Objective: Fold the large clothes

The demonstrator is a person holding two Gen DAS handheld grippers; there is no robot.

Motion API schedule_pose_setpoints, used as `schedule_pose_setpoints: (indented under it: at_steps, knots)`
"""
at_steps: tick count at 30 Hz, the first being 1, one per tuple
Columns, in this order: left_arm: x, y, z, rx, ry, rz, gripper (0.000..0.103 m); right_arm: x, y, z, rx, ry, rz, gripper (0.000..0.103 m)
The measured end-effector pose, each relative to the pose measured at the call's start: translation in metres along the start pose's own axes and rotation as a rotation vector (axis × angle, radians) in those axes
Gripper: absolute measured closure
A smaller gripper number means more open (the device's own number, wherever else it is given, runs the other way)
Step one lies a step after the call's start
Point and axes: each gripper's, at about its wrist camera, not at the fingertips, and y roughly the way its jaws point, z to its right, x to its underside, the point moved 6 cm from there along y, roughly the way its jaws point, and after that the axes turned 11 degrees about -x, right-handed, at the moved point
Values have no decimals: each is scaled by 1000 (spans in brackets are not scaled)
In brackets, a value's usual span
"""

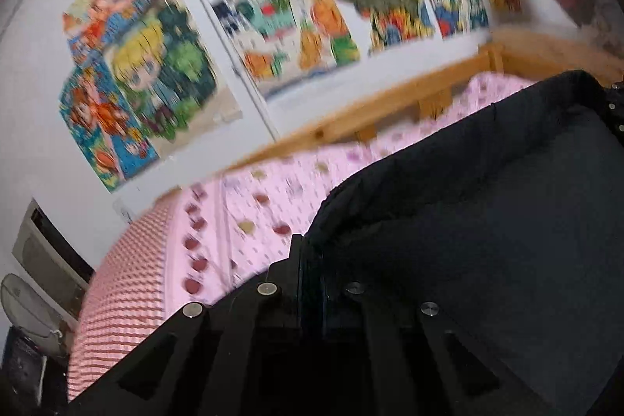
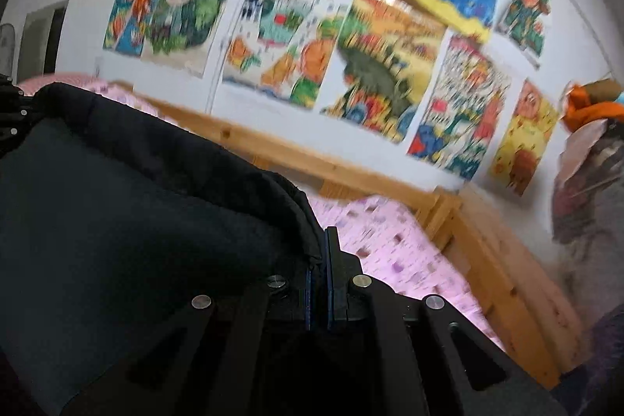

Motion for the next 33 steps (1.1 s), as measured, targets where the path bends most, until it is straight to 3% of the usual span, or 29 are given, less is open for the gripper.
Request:
schedule_pose_setpoints:
  at_steps: [5, 8, 10, 11, 12, 16, 18, 21, 25, 30, 33]
  knots:
    - [5, 14, 6, 10, -13, -23, 90, 19, 38, -8, -19, 22, -58, 96]
    - [4, 7, 1, 3, -28, -12, 82, 23, 38, -9, -36, 31, -59, 93]
    - [3, 1, -6, 0, -48, -1, 70, 21, 29, -6, -50, 51, -34, 74]
    - [3, -2, -10, -2, -61, 4, 53, 20, 23, -3, -44, 63, -15, 48]
    - [2, -5, -15, -4, -78, 9, 35, 18, 16, 2, -37, 76, 9, 34]
    - [-3, -30, -38, 28, -180, 51, 25, 13, -17, 13, -41, 118, 71, 33]
    - [-3, -47, -45, 49, -205, 75, 16, 12, -34, 17, -57, 133, 85, 25]
    - [2, -75, -48, 92, -219, 116, 14, 11, -62, 17, -96, 139, 111, 15]
    - [16, -98, -35, 183, -198, 125, 13, 23, -92, 11, -188, 161, 100, 13]
    - [40, -94, -7, 330, -218, 48, 13, 57, -87, -3, -355, 200, -21, 12]
    - [45, -77, 14, 321, -195, 23, 13, 78, -60, -14, -405, 187, -129, 12]
